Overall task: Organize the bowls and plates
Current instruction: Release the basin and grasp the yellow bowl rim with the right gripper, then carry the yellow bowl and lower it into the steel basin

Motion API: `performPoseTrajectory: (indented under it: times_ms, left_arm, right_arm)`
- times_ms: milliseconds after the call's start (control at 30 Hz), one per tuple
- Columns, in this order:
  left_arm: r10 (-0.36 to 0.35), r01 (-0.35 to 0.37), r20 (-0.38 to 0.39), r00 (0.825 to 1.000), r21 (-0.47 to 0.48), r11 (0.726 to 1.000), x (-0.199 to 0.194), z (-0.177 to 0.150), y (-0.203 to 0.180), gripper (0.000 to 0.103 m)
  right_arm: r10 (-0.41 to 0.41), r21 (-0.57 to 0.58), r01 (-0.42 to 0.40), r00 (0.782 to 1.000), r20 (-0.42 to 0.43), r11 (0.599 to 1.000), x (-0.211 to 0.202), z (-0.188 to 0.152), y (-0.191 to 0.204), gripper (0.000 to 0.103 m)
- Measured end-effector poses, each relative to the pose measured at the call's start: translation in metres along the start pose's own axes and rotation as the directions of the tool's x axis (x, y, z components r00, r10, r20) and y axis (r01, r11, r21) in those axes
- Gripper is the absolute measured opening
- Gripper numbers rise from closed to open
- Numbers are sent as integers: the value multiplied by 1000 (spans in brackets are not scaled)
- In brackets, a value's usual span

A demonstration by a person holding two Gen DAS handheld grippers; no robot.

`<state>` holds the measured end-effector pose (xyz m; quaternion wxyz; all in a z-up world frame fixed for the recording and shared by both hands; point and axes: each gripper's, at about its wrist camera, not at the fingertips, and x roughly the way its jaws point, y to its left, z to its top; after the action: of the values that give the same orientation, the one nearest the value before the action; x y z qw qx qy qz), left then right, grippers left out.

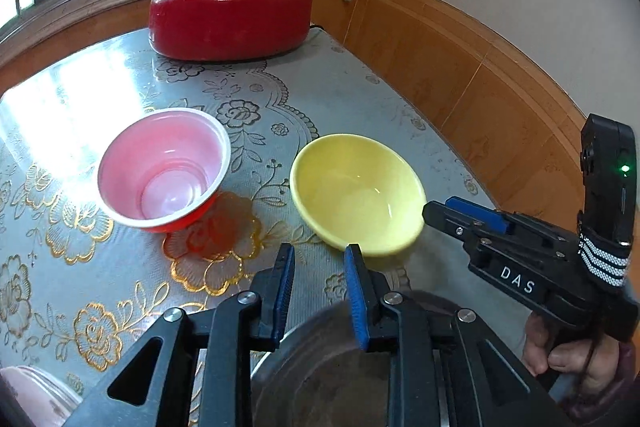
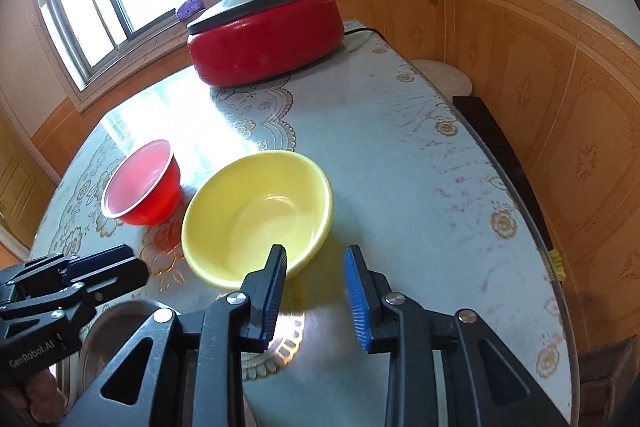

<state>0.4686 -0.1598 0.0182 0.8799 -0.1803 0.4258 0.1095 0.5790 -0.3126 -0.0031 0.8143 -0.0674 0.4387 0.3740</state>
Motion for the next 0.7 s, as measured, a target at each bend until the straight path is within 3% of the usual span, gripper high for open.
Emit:
performPoseTrajectory:
  times_ms: [200, 367, 433, 700]
  left_arm:
    - [10, -11, -62, 998, -15, 1000, 42, 24, -3, 26]
    - [18, -19, -92, 996, -8, 1000, 63, 29, -5, 21]
    - [17, -18, -82, 996, -8, 1000, 60, 28, -4, 17]
    - [1, -2, 24, 1000, 21, 1000, 12, 11, -5, 17]
  right_arm:
    - [21, 13, -20, 998, -54, 1000, 33, 13, -7, 30]
    - [19, -12, -20, 998, -53, 1000, 46, 14, -5, 18]
    - [-8, -39, 7, 1000, -20, 999, 36, 15, -1, 12]
    - [-1, -97, 8, 998, 65, 995, -6, 10, 18, 12]
